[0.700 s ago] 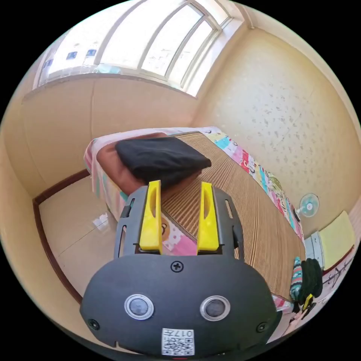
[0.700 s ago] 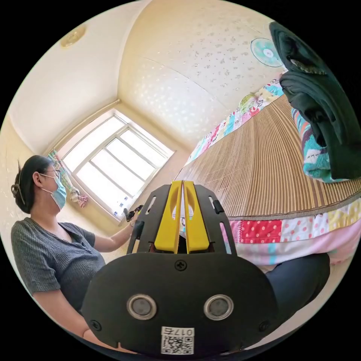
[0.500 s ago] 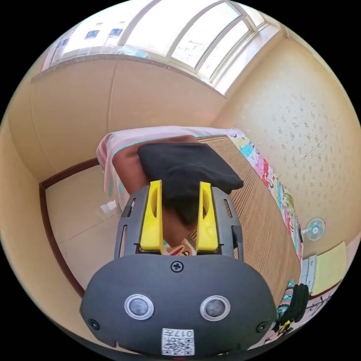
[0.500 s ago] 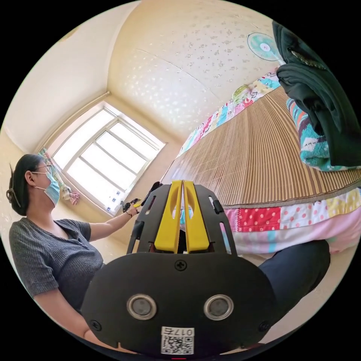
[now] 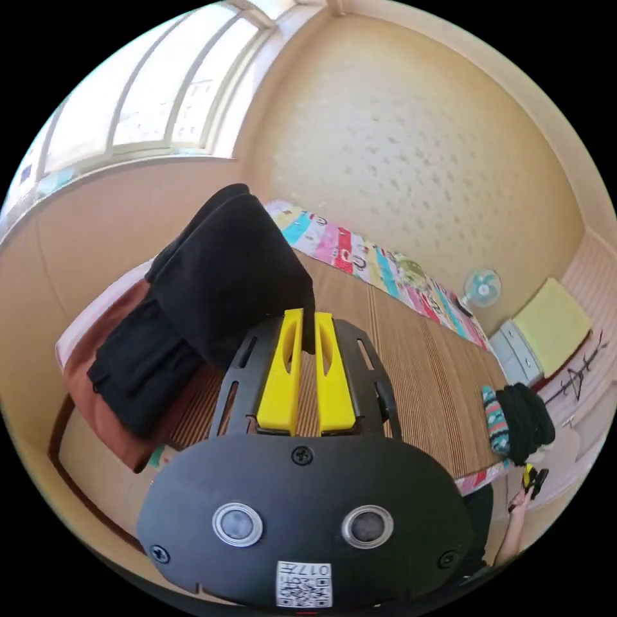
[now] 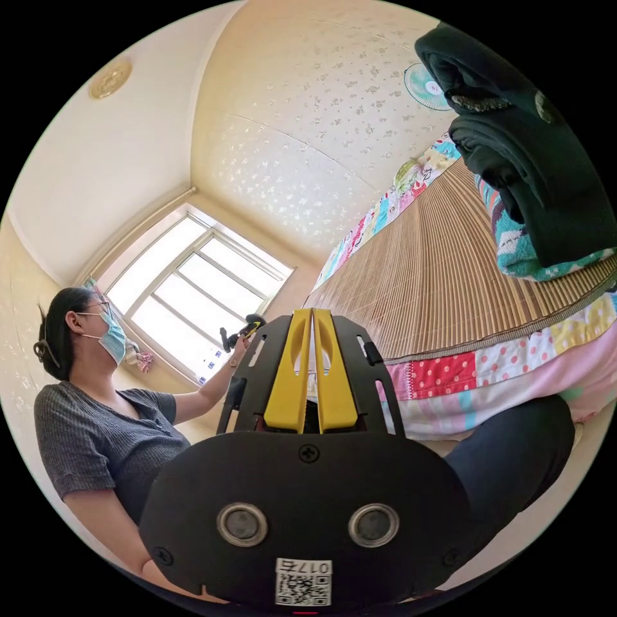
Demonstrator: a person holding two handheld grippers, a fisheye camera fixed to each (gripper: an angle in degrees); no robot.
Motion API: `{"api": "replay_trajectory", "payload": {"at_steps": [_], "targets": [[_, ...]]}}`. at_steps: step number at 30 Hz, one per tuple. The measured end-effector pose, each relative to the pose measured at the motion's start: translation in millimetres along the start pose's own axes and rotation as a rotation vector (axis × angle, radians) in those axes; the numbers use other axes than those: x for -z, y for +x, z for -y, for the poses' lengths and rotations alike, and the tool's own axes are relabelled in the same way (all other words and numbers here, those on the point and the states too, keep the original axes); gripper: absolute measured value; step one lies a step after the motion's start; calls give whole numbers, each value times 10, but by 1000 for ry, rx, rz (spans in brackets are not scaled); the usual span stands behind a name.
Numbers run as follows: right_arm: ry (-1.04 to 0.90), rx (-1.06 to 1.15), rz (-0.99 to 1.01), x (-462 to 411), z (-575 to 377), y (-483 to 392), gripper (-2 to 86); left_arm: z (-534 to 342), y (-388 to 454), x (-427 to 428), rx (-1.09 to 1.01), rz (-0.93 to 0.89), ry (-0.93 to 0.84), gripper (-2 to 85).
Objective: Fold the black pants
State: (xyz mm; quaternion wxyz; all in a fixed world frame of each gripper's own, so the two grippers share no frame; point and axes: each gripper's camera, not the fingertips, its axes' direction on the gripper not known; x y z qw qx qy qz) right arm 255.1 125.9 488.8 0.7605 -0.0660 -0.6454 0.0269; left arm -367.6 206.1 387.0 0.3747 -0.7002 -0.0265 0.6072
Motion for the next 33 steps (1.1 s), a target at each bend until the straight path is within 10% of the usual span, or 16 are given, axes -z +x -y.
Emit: {"api": "replay_trajectory", "payload": {"at_steps": [7, 13, 33], "targets": [[-48, -21, -28, 3, -33, -105, 5, -1268, 2185, -169, -499, -481, -169, 18], [-201, -101, -183, -204, 62, -42, 19, -2466, 2809, 53, -507, -872, -213, -6], [-744, 11, -196, -4307, 781, -73, 98, -2490, 1629, 173, 74, -717, -332, 83]]}}
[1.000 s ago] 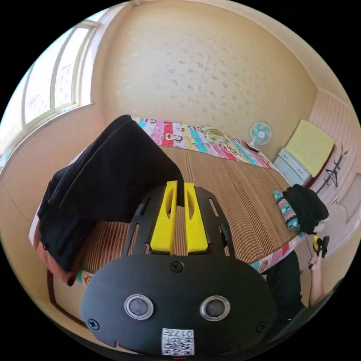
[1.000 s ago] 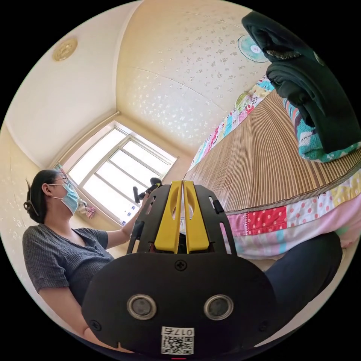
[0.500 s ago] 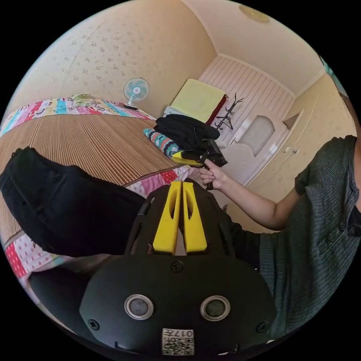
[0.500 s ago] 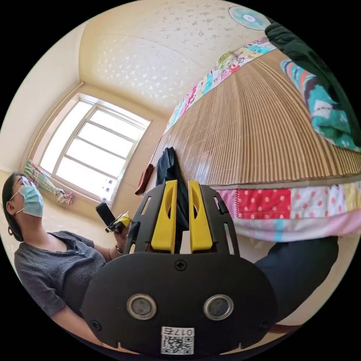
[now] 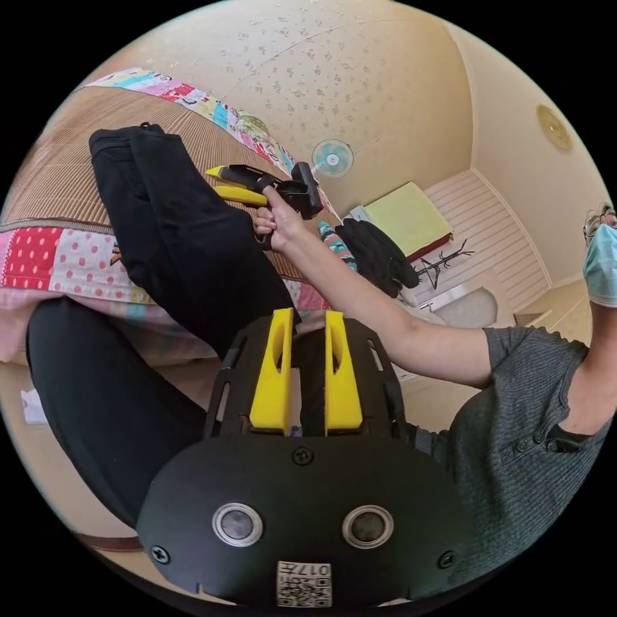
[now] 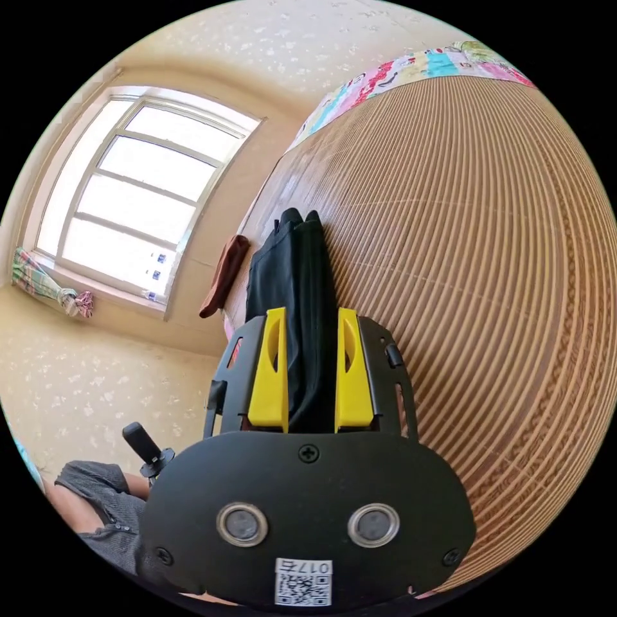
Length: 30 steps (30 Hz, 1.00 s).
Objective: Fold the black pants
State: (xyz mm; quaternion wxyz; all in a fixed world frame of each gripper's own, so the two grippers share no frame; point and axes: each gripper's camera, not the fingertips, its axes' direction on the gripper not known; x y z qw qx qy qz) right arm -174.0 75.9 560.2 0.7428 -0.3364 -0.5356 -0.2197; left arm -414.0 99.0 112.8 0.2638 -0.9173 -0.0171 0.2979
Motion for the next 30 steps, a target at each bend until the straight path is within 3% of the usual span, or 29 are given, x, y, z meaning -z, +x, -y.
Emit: {"api": "replay_trajectory", "payload": {"at_steps": [2, 7, 12, 15, 17, 20, 22, 25, 28, 30], "targets": [[22, 42, -87, 52, -47, -235, 69, 102, -47, 87, 18, 24, 25, 88], [220, 353, 26, 523, -683, -1070, 36, 551, -169, 464, 40, 82, 160, 104], [50, 543, -38, 212, -1146, -1503, 31, 923, -239, 736, 100, 150, 319, 130], [-114, 479, -131, -157, -1214, -1373, 30, 984, -140, 852, 94, 220, 445, 130], [-173, 408, -119, -237, -1180, -1249, 34, 1034, -121, 810, 91, 235, 432, 128], [1, 391, 118, 159, -1106, -1147, 46, 1128, -224, 545, 99, 259, 265, 133], [130, 323, 166, 432, -1000, -978, 55, 1080, -410, 365, 197, 330, 153, 151], [195, 186, 53, 639, -671, -635, 78, 900, -513, 402, 229, 246, 194, 149], [91, 84, -80, 543, -220, -331, 92, 804, -553, 488, 255, 251, 210, 138], [67, 59, -62, 485, -10, -210, 90, 804, -574, 563, 256, 231, 223, 138]]}}
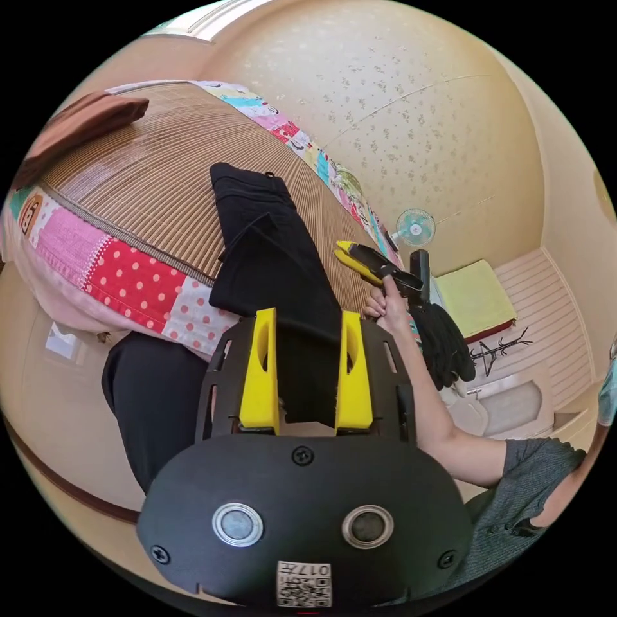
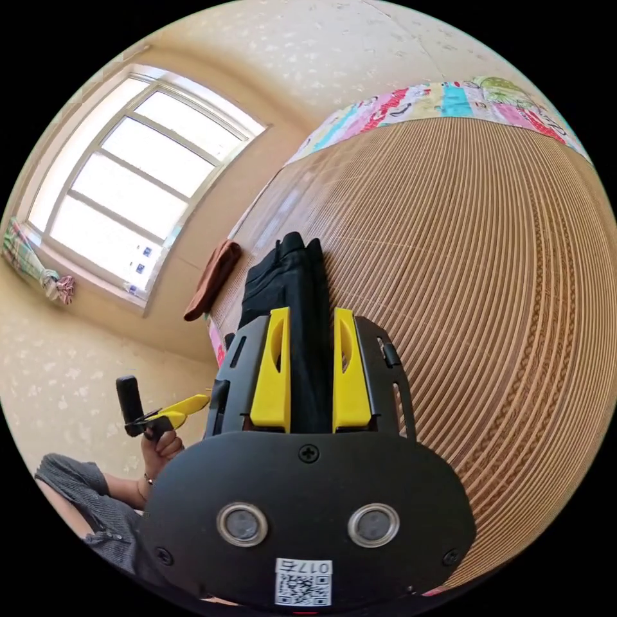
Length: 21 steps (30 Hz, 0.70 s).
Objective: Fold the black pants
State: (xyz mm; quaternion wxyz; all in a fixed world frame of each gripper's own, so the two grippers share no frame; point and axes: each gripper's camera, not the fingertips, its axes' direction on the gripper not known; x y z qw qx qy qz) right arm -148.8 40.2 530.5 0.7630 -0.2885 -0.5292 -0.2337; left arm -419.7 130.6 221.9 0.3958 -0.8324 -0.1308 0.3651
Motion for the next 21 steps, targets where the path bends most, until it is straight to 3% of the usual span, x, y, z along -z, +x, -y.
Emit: {"api": "replay_trajectory", "payload": {"at_steps": [3, 10, 12, 17, 21], "targets": [[-30, -56, 53, -132, 260, 177, 78, 143, 6, 95, -13, -59, 46, 135], [-148, -91, 149, -376, 517, 496, 51, 814, 188, -154, -75, 35, 32, 144], [-151, -107, 275, -310, 468, 643, 41, 920, 92, -273, -38, 25, 28, 148], [-67, -62, 903, 26, 31, 813, 29, 976, -180, -621, 63, -178, -68, 182], [-23, -84, 1147, 187, -432, 751, 27, 670, 11, -414, -4, -344, -4, 188]]}}
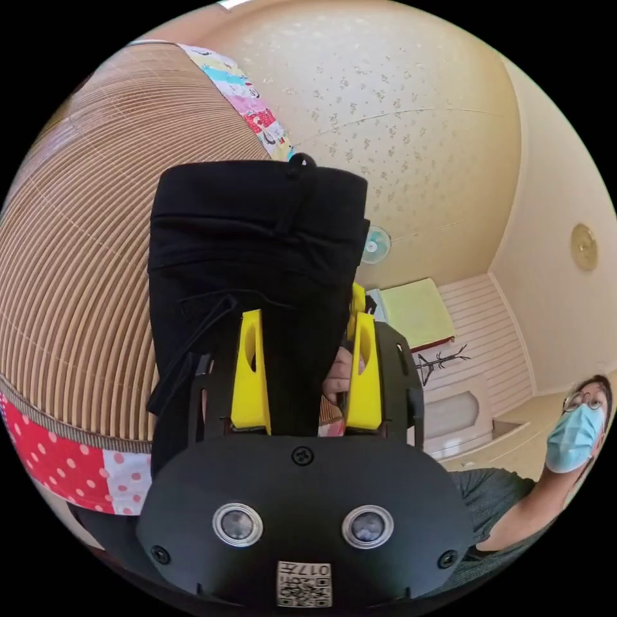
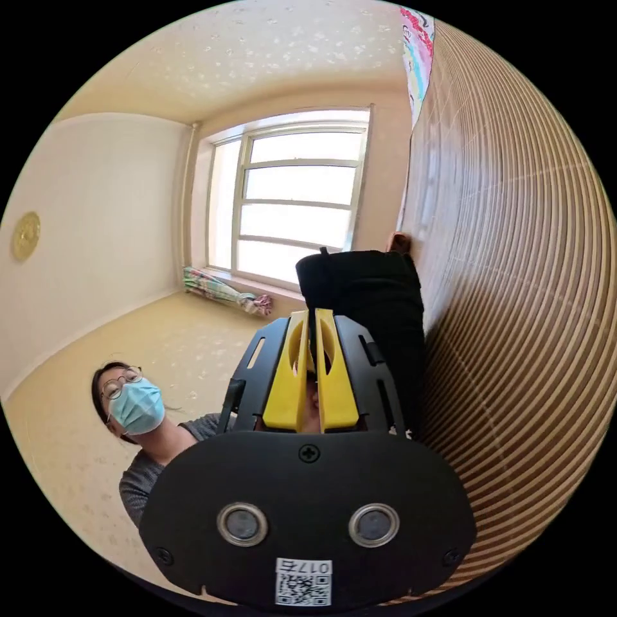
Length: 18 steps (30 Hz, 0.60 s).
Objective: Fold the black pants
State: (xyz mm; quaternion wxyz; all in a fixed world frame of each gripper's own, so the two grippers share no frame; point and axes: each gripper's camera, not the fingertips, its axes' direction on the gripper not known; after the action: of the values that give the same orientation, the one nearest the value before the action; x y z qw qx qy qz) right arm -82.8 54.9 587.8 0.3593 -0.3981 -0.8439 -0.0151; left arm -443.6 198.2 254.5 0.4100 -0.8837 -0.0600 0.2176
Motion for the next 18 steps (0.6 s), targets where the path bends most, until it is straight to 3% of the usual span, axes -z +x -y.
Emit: {"api": "replay_trajectory", "payload": {"at_steps": [3, 7, 14, 18], "targets": [[18, 56, 146, 48, -351, -216, 25, -300, 412, 123, -146, -22, 9, 168], [152, 182, 259, 296, -864, -763, 24, -746, 927, 466, -321, -50, 66, 68], [374, 518, 237, 746, -1759, -2258, 21, -1226, 1828, 1210, -453, -147, 283, 44], [381, 749, 165, 614, -2067, -3243, 20, -1343, 2753, 1579, -622, -174, 415, 42]]}}
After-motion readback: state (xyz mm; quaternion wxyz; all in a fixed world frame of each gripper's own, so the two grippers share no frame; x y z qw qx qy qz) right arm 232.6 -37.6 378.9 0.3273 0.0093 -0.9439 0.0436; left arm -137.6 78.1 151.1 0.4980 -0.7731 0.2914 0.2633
